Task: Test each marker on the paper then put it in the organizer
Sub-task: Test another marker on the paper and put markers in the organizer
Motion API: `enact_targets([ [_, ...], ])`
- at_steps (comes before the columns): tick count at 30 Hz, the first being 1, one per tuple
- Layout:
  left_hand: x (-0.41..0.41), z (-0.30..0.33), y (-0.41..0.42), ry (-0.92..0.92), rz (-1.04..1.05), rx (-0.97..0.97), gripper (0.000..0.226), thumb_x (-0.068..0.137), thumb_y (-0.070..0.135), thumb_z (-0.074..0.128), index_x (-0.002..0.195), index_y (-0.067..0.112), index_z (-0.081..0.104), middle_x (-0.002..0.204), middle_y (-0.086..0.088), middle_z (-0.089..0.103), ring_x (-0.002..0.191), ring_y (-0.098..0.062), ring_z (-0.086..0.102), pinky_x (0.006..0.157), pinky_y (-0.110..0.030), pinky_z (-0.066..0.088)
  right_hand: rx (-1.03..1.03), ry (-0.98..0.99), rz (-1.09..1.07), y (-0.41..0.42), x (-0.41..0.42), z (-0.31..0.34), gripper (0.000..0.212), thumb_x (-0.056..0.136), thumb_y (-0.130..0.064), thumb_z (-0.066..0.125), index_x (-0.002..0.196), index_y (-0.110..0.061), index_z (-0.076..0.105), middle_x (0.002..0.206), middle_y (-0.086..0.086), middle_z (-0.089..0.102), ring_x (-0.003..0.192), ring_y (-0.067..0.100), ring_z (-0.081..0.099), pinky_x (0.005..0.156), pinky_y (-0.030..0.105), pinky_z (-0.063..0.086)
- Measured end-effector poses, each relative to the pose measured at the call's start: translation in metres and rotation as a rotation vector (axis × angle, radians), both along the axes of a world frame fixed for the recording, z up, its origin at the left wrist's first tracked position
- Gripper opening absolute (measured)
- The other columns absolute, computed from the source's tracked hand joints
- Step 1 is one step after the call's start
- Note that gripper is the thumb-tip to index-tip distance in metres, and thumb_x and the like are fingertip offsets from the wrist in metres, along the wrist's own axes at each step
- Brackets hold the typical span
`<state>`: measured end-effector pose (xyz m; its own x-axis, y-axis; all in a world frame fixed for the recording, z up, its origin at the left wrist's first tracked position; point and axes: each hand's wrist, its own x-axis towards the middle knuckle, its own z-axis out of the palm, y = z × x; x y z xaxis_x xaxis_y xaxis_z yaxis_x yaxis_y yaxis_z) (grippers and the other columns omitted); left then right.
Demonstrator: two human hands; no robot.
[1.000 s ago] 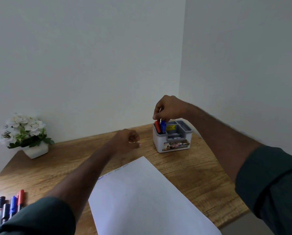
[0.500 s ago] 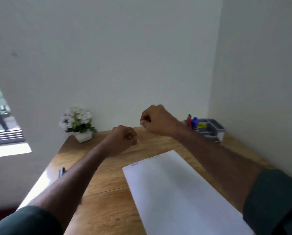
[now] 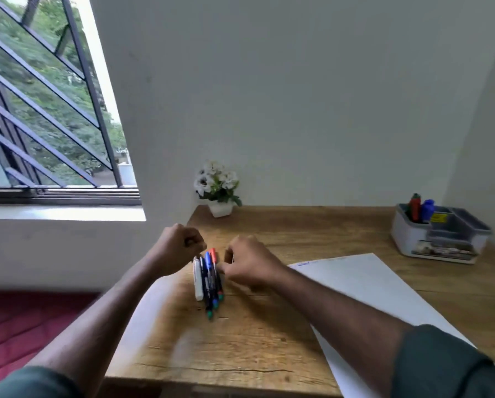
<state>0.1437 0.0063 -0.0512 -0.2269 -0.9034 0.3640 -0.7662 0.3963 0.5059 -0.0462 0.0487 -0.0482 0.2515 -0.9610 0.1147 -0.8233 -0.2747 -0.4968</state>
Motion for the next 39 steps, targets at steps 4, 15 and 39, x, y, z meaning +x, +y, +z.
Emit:
enact_targets([
  [4, 0.008, -0.009, -0.002, 0.012, 0.021, 0.035, 0.020, 0.079, 0.010, 0.076, 0.064, 0.023, 0.071, 0.060, 0.003, 0.068, 0.054, -0.009, 0.052, 0.057, -0.023, 0.044, 0.057, 0.018, -0.047, -0.001, 0.018, -0.005, 0.022, 0.085, -0.029, 0.072, 0.069, -0.017, 0.062, 0.076, 0.002, 0.063, 0.063, 0.014, 0.058, 0.049, 0.026, 0.038],
  [15, -0.006, -0.011, -0.007, -0.032, -0.081, -0.068, 0.011, 0.078, 0.021, 0.083, 0.078, 0.024, 0.073, 0.064, 0.013, 0.055, 0.057, -0.005, 0.046, 0.057, -0.023, 0.038, 0.075, 0.115, -0.189, -0.002, 0.002, 0.000, 0.018, 0.089, -0.028, 0.072, 0.095, -0.012, 0.067, 0.087, 0.002, 0.063, 0.073, 0.015, 0.061, 0.055, 0.028, 0.051],
  [39, -0.169, 0.006, 0.022, 0.206, -0.773, 0.051, 0.020, 0.100, 0.007, 0.055, 0.104, 0.020, 0.070, 0.091, 0.016, 0.068, 0.082, -0.001, 0.061, 0.072, -0.018, 0.045, 0.041, -0.998, -0.071, 0.034, -0.171, 0.012, 0.019, 0.095, -0.016, 0.067, 0.080, -0.005, 0.068, 0.072, 0.018, 0.067, 0.052, 0.019, 0.055, 0.046, 0.027, 0.038],
])
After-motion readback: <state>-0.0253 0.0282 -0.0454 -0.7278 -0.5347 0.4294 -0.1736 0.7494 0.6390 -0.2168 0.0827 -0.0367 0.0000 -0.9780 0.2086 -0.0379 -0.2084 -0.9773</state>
